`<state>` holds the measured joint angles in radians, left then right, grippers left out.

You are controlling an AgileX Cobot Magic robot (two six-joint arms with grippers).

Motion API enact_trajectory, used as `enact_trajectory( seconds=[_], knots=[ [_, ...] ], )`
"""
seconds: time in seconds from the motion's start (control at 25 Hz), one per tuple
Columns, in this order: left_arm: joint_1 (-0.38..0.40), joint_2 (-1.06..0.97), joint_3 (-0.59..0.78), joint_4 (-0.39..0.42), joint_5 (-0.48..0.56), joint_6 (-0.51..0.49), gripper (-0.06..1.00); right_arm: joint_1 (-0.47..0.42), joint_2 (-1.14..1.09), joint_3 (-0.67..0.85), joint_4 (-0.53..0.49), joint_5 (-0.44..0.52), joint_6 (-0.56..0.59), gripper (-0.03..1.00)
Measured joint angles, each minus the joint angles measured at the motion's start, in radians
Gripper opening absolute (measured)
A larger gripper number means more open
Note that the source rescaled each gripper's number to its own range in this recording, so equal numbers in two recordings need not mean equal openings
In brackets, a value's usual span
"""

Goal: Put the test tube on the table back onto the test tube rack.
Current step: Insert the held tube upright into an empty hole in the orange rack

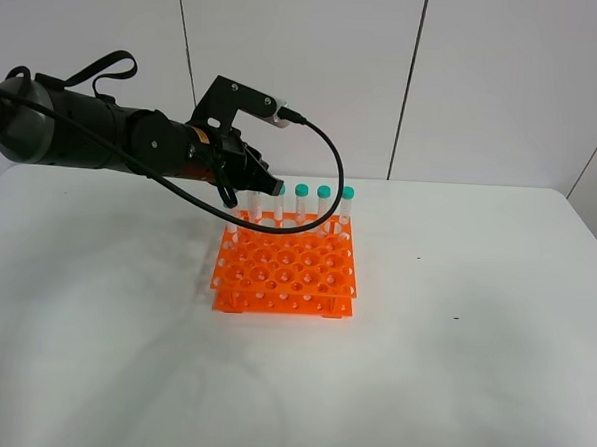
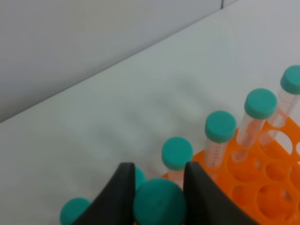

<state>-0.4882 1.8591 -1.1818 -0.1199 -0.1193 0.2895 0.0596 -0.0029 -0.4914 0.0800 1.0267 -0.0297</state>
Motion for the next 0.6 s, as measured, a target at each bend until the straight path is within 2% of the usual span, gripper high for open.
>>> enact_trajectory(
  seconds=[0.6],
  knots=[
    [0.0,0.0,0.011,0.006,-0.002,-0.055,0.0,0.0,0.0,0.0,0.0,0.0,0.0,1.0]
  ],
)
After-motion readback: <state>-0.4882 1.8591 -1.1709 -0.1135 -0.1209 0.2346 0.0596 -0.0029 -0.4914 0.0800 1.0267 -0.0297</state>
